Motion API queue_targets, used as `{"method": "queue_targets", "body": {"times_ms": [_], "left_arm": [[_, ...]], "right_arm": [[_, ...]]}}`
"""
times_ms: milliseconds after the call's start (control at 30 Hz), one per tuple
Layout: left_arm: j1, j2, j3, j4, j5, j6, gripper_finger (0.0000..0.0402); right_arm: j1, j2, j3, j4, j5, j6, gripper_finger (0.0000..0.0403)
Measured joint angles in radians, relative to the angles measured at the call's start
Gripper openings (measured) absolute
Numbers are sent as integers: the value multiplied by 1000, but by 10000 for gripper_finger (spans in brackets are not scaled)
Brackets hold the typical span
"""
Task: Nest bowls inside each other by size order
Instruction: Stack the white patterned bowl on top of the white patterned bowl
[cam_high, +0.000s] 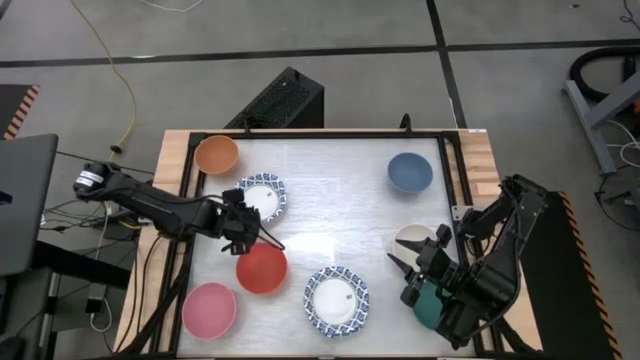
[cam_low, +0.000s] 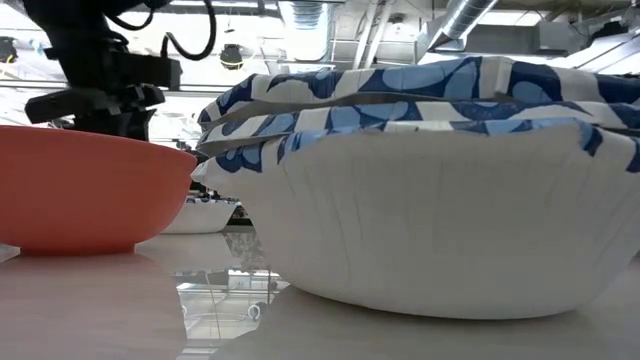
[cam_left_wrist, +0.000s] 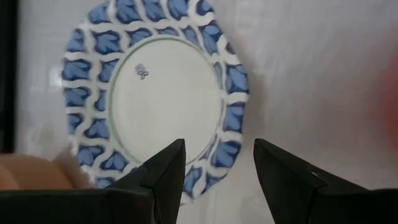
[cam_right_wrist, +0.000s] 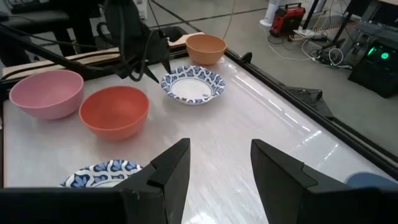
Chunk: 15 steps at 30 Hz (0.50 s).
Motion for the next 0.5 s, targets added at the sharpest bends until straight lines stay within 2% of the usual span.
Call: {"method": "queue_targets", "body": {"times_ms": [500], "left_arm": [[44,157,-3,102,88,106,180]], "right_arm": [[0,0,0,6,-30,0,189]]}}
